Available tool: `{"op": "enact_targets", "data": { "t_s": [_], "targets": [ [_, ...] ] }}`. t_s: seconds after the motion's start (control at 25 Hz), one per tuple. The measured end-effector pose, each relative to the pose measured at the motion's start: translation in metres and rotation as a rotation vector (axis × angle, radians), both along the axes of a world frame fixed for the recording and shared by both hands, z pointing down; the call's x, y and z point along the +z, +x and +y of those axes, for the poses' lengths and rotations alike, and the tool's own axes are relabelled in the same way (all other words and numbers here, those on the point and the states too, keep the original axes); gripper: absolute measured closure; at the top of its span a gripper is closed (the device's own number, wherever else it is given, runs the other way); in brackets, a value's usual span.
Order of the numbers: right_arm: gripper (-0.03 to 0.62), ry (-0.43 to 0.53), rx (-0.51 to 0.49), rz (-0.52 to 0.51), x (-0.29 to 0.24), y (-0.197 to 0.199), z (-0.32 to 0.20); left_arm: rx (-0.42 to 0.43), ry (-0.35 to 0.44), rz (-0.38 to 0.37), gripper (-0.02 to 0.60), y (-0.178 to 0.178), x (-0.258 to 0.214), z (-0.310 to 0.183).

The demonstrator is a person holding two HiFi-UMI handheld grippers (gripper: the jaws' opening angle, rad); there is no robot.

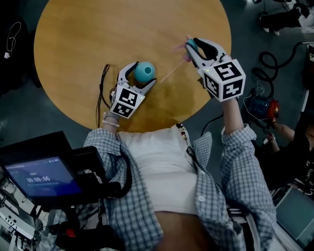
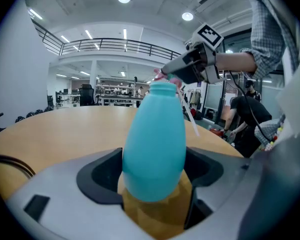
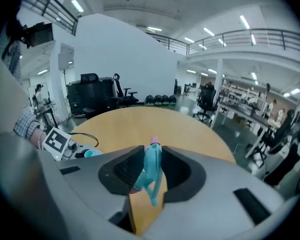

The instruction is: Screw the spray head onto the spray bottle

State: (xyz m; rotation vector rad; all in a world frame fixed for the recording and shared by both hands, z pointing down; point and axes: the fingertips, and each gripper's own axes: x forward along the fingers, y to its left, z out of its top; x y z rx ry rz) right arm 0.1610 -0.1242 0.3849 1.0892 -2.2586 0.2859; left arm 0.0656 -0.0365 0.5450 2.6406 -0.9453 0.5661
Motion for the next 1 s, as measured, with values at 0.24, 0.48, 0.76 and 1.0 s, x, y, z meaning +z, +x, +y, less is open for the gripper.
{"op": "enact_targets", "data": {
  "t_s": [0.24,0.48,0.76,1.0],
  "targets": [
    [0.493,0.295,-0.05,0.004,-0.092,-0.025,-0.007,0.001,-0.001,0.003,0.195,0.0,0.002,-0.003],
    [0.493,0.381,-0.131,-0.005,-0.125,-0.06,0.003,0.002,-0.001,0.005,0.195,0.001,0.001,-0.007],
    [0.493,0.431,-0.197,0.07,-0.097,-0.085,0.011,-0.001,-0.005,0.005,0.195,0.0,0.002,-0.005],
    [0.493,0.48,-0.284,0.15,-0.065,-0.11,0.04,0.0,-0.007,0.006,0.195,0.001,0.002,-0.004]
  ]
}}
